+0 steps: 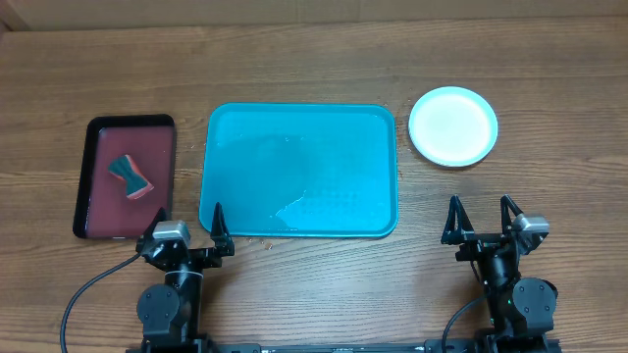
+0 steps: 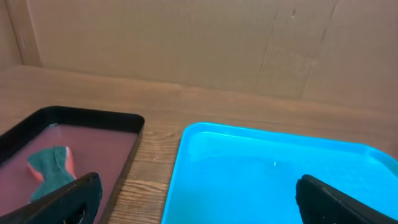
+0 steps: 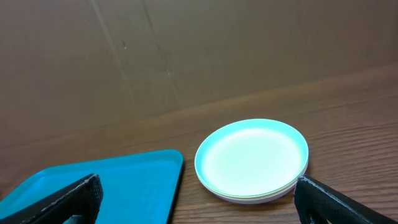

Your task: Clean dirty plates on tray and stack at the side

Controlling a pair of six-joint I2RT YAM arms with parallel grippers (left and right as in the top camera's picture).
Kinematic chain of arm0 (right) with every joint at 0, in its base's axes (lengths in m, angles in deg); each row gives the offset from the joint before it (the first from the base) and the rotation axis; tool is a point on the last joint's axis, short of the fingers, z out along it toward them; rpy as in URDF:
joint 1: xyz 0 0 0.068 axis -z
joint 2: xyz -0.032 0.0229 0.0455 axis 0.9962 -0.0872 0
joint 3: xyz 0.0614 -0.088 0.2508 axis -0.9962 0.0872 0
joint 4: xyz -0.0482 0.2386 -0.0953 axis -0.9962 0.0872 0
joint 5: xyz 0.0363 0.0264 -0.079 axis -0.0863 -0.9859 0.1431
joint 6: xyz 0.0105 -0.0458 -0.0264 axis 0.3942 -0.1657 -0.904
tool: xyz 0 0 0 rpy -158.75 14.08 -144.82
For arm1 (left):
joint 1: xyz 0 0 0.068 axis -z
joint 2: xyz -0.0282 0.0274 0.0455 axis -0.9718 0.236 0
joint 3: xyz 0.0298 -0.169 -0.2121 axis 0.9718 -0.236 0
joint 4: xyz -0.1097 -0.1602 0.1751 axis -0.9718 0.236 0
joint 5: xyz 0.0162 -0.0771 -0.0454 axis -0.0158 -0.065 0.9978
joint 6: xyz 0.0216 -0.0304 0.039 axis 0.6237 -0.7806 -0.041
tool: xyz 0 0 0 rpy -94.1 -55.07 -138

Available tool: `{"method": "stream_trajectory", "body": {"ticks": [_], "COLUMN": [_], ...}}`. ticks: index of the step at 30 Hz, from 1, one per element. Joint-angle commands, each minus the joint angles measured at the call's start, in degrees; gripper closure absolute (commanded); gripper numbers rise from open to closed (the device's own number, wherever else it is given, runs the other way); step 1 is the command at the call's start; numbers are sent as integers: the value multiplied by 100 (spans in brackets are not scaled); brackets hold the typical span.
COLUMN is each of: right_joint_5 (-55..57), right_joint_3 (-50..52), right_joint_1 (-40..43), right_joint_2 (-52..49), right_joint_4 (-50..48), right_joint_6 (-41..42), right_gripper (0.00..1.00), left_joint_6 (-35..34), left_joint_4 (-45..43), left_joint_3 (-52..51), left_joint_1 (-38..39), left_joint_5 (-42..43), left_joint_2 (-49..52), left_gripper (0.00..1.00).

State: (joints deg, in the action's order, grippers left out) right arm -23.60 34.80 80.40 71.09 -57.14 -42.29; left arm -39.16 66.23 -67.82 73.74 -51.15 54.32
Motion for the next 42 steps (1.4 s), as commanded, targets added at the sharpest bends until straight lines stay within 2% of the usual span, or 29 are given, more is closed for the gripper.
{"method": "stream_trajectory", "body": {"ticks": [1,7,16,42], "right_joint_5": [31,31,31,31], "right_joint_3": [61,61,61,61], "right_joint_1": [-15,-15,-15,-15], "right_joint_2": [57,57,57,57], "right_joint_4": [-39,-39,-39,-39], "right_joint_6": [-39,-39,-37,-39], "right_gripper": [0,0,0,0], "left_joint_6": [223,229,612,610], "left_joint_4": [-15,-17,-17,-24], "left_joint_3": [-72,-72,-72,-72], "left_joint_1": [31,42,39,39], "left_joint_5": [42,44,42,4], "left_joint_2": [-72,-70,-70,-66], "left_gripper": [0,0,0,0]}}
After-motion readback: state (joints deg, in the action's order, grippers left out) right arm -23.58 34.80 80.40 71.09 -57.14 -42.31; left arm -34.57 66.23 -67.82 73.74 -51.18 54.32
